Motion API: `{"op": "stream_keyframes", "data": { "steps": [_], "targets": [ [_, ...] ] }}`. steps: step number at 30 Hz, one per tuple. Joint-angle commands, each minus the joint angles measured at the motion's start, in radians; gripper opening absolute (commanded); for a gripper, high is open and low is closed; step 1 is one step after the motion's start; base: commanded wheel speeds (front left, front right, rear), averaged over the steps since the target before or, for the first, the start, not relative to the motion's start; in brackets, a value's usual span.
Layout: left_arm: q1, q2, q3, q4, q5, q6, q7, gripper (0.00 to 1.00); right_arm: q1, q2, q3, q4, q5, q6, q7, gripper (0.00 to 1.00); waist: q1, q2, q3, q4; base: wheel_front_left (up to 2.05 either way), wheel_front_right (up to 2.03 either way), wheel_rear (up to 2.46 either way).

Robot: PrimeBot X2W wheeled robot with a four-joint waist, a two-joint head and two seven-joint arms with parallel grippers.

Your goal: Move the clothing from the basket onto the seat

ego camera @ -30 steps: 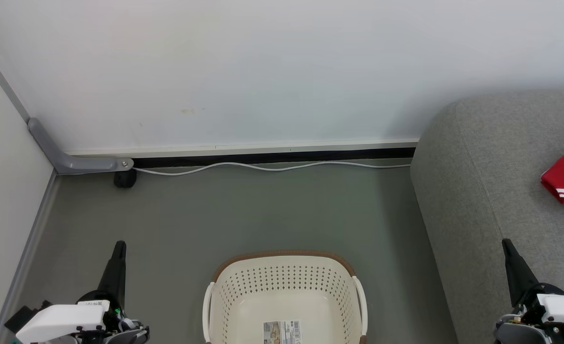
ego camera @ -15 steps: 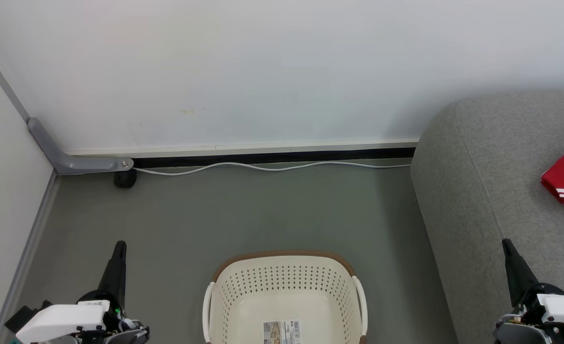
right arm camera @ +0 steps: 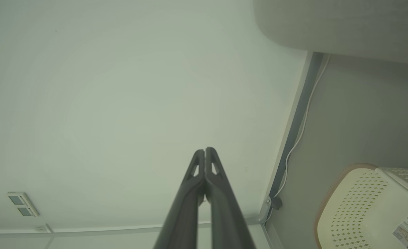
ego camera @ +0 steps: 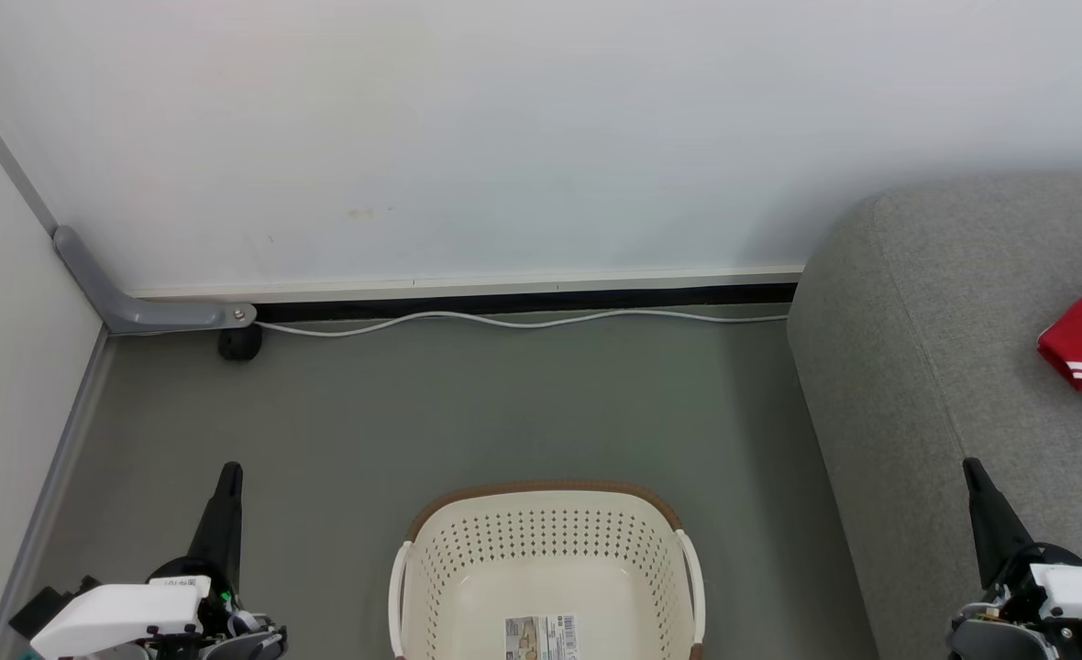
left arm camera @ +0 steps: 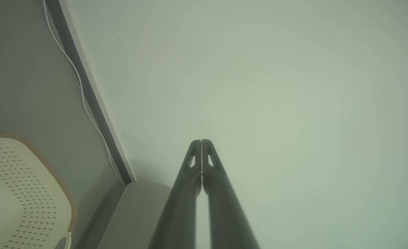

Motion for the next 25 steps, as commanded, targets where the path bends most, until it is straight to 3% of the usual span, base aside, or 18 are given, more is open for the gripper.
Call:
{"op": "stream_keyframes", "data": {
  "steps": [1,25],
  "targets": [
    [-0.058,0.013,0.033,-0.029,-0.004,-0.008,0.003,0.00,-0.045,-0.010,0.017,-0.032,0.011,0.002,0.008,0.00,-0.0001,-0.0001,0.000,0.000,0.00,0.00,0.00],
    [-0.058,0.013,0.033,-0.029,-0.004,-0.008,0.003,0.00,-0.045,-0.010,0.018,-0.032,0.012,0.002,0.008,0.00,-0.0001,-0.0001,0.000,0.000,0.00,0.00,0.00]
  ]
}}
